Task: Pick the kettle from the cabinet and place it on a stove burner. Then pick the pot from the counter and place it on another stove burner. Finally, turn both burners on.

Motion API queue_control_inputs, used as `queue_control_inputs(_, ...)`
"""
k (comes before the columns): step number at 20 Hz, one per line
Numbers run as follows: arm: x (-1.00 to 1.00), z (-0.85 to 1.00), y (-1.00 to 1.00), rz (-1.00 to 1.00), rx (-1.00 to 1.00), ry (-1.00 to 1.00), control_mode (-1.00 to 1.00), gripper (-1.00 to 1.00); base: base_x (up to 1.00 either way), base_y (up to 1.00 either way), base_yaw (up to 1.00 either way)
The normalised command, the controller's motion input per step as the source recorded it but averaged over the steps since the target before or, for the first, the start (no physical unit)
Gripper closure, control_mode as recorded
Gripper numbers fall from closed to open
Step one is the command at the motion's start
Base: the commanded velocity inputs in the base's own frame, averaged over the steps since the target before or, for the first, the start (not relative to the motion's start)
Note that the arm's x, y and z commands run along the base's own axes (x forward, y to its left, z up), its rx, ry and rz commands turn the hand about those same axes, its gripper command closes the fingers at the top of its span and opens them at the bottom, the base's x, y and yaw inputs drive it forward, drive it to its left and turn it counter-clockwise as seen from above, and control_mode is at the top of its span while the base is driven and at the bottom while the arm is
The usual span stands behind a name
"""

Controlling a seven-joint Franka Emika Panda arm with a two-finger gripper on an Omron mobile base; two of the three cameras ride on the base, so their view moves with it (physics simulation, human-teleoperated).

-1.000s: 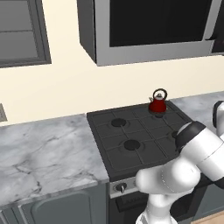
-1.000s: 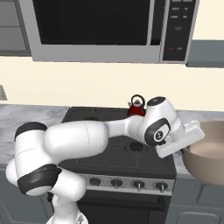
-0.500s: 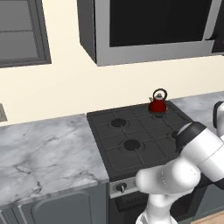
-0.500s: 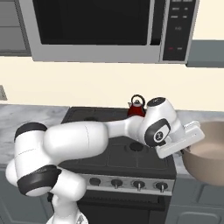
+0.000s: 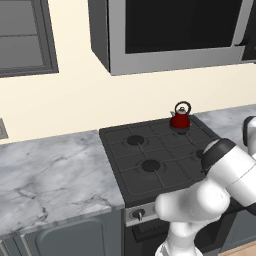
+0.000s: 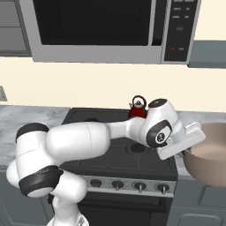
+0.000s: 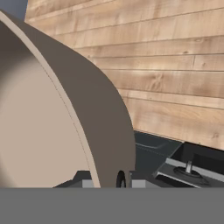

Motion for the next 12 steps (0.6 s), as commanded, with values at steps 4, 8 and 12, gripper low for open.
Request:
queue_control_inputs(4, 0.0, -0.06, 0.2, 0.12, 0.0, -0.01, -1.0, 1.0, 0.0, 0.0, 0.0)
queue_control_inputs(8, -0.01, -0.05, 0.3, 0.16, 0.0, -0.01, -1.0, 1.0, 0.0, 0.0, 0.0)
queue_control_inputs(12, -0.06, -0.02, 0.35, 0.15, 0.0, -0.03, -1.0, 1.0, 0.0, 0.0, 0.0)
